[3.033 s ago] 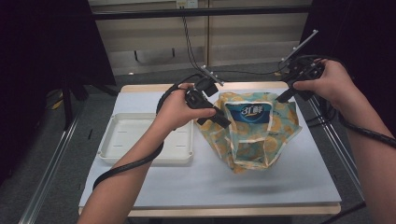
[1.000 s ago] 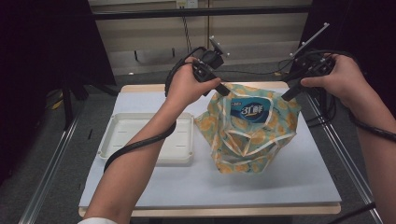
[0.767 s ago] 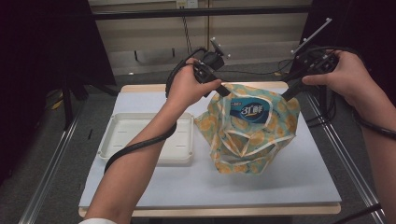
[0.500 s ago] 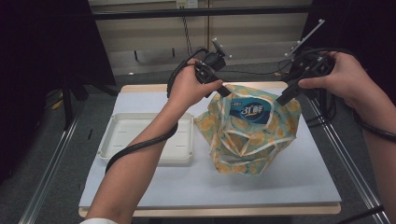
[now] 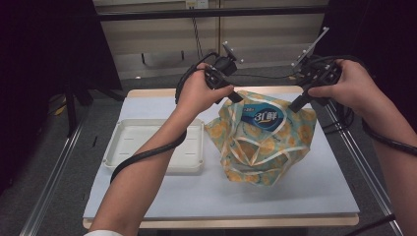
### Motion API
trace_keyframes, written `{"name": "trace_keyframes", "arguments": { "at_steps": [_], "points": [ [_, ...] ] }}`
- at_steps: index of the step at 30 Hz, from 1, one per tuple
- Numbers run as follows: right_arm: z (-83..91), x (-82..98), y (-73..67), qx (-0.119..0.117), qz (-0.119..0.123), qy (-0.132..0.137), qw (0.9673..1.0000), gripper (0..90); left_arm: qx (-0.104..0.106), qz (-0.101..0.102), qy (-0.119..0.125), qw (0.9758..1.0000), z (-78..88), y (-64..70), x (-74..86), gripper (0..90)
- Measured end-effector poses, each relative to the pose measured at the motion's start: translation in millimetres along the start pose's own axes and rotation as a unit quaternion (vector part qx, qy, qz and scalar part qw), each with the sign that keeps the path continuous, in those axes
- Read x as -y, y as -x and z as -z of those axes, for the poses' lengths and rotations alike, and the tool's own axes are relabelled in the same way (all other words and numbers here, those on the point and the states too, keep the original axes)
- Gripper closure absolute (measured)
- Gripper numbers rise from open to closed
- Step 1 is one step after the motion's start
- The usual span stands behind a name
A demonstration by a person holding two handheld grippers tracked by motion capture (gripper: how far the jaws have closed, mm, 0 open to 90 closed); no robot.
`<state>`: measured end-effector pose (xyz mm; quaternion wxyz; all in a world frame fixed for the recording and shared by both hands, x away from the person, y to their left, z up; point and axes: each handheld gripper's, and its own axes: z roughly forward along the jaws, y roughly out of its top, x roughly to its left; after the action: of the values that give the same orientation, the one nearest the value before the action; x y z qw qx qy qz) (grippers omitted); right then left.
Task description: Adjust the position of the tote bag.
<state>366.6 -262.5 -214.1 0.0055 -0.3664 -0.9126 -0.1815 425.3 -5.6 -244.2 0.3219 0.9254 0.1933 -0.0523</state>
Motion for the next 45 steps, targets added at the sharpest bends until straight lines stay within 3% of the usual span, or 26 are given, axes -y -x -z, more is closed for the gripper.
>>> {"name": "trace_keyframes", "arguments": {
  "at_steps": [3,6,12,16,22,27,29,33,34,39,45],
  "points": [
    [7.2,-1.2,0.1,-0.006,-0.006,0.01,0.9999,88.1,0.001,0.001,0.002,1.0,-1.6,-0.8,0.9,90.0],
    [18.4,-2.8,0.3,-0.021,-0.006,0.038,0.999,90.0,0.004,0.004,0.002,1.0,-2.4,-2.1,2.5,90.0],
    [27.2,-7.7,11.5,-0.014,-0.028,0.065,0.9974,90.0,0.009,0.005,-0.003,0.9999,-4.0,-4.0,6.2,90.0],
    [19.6,-9.7,21.5,-0.007,-0.046,0.073,0.9963,90.0,0.007,0.004,-0.002,1.0,-2.6,-4.6,8.4,90.0],
    [-5.4,-12.0,24.8,-0.01,-0.046,0.048,0.9977,90.0,0.005,0.007,0.0,1.0,1.8,-8.9,15.0,89.2],
    [-20.5,-11.9,24.3,-0.019,-0.048,0.028,0.9983,90.0,-0.002,0.009,0.013,0.9999,9.0,-8.5,21.5,77.2],
    [-23.2,-11.4,23.7,-0.023,-0.041,0.026,0.9986,90.0,-0.014,0.001,0.021,0.9997,13.0,-8.0,23.4,66.1],
    [-26.2,-10.7,22.2,-0.022,-0.041,0.017,0.9988,90.0,-0.027,0.01,0.041,0.9987,20.3,-5.8,28.5,46.1],
    [-26.6,-10.7,21.0,-0.021,-0.044,0.017,0.9986,90.0,-0.028,0.007,0.037,0.9989,23.2,-6.4,29.5,41.0],
    [-28.4,-10.4,20.0,-0.022,-0.043,0.012,0.9988,90.0,-0.01,0.006,0.055,0.9984,28.4,-1.1,34.4,27.5],
    [-29.3,-10.6,18.9,-0.024,-0.042,0.009,0.9988,90.0,0.005,0.005,0.041,0.9991,23.9,5.8,35.5,20.8]
  ]
}}
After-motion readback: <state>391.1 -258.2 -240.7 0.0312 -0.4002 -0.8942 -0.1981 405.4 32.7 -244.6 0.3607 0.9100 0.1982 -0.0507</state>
